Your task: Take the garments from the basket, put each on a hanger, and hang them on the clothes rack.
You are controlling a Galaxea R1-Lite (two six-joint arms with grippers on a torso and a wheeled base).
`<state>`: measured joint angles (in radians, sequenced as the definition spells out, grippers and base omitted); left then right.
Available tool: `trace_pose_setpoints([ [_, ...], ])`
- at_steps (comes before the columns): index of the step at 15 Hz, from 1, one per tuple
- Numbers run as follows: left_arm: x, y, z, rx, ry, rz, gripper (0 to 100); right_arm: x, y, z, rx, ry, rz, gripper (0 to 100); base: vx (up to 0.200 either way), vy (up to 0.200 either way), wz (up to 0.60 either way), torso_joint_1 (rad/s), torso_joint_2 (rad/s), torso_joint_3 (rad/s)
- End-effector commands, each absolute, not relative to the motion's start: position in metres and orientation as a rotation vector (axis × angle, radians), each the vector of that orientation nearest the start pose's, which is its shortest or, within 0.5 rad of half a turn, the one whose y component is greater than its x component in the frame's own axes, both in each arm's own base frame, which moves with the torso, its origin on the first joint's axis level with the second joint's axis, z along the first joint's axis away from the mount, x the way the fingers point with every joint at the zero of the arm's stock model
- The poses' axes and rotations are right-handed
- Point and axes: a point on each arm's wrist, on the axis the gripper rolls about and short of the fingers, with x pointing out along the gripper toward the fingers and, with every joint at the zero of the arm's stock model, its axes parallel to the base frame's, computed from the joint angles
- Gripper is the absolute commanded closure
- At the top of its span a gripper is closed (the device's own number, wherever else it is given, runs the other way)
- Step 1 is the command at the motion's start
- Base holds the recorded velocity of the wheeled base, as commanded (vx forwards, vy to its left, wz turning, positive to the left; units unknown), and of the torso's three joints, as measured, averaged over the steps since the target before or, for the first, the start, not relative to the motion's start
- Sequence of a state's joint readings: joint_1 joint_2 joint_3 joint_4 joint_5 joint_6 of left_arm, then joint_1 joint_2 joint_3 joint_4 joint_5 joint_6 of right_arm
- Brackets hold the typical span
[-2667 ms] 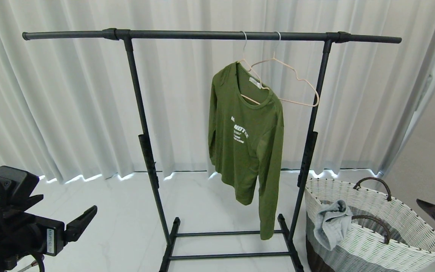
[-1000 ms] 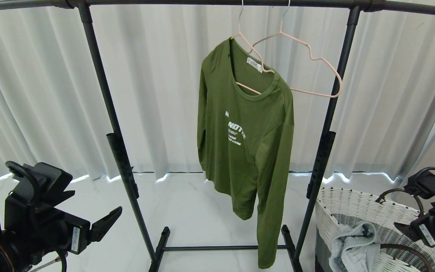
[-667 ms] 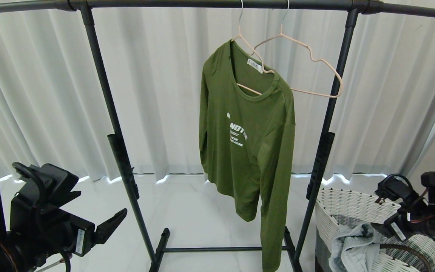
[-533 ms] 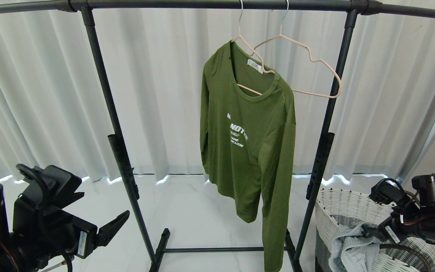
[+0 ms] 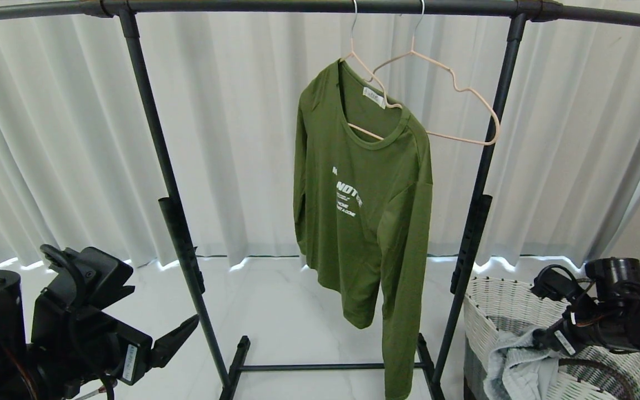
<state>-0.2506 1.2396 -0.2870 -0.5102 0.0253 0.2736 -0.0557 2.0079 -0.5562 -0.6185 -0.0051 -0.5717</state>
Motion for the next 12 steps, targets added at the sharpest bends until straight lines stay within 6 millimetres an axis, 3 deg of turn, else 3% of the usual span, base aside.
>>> trace_pose_setpoints([
  [1,0.153,-0.039,0.141,0.329,0.406,-0.281,0,0.292,-0.015,0.032,-0.521,0.822,0.184,100,0.0,0.0,0.0,0.0,0.0,0.0],
  [3,0.153,-0.039,0.141,0.33,0.406,-0.281,0,0.287,-0.013,0.042,-0.522,0.816,0.185,100,0.0,0.0,0.0,0.0,0.0,0.0],
  [6,0.15,-0.038,0.137,0.332,0.423,-0.283,0,0.274,-0.008,0.077,-0.511,0.83,0.204,100,0.0,0.0,0.0,0.0,0.0,0.0],
  [7,0.148,-0.037,0.134,0.335,0.431,-0.284,0,0.272,0.001,0.1,-0.478,0.811,0.214,100,0.0,0.0,0.0,0.0,0.0,0.0],
  [8,0.147,-0.037,0.133,0.335,0.434,-0.285,0,0.271,0.007,0.112,-0.455,0.798,0.218,100,0.0,0.0,0.0,0.0,0.0,0.0],
  [9,0.145,-0.036,0.13,0.338,0.447,-0.284,0,0.266,0.029,0.143,-0.375,0.768,0.241,100,0.0,0.0,0.0,0.0,0.0,0.0],
  [12,0.139,-0.035,0.128,0.337,0.444,-0.281,0,0.248,0.06,0.196,-0.308,0.706,0.306,100,-0.2,0.0,0.0,0.005,0.0,0.002],
])
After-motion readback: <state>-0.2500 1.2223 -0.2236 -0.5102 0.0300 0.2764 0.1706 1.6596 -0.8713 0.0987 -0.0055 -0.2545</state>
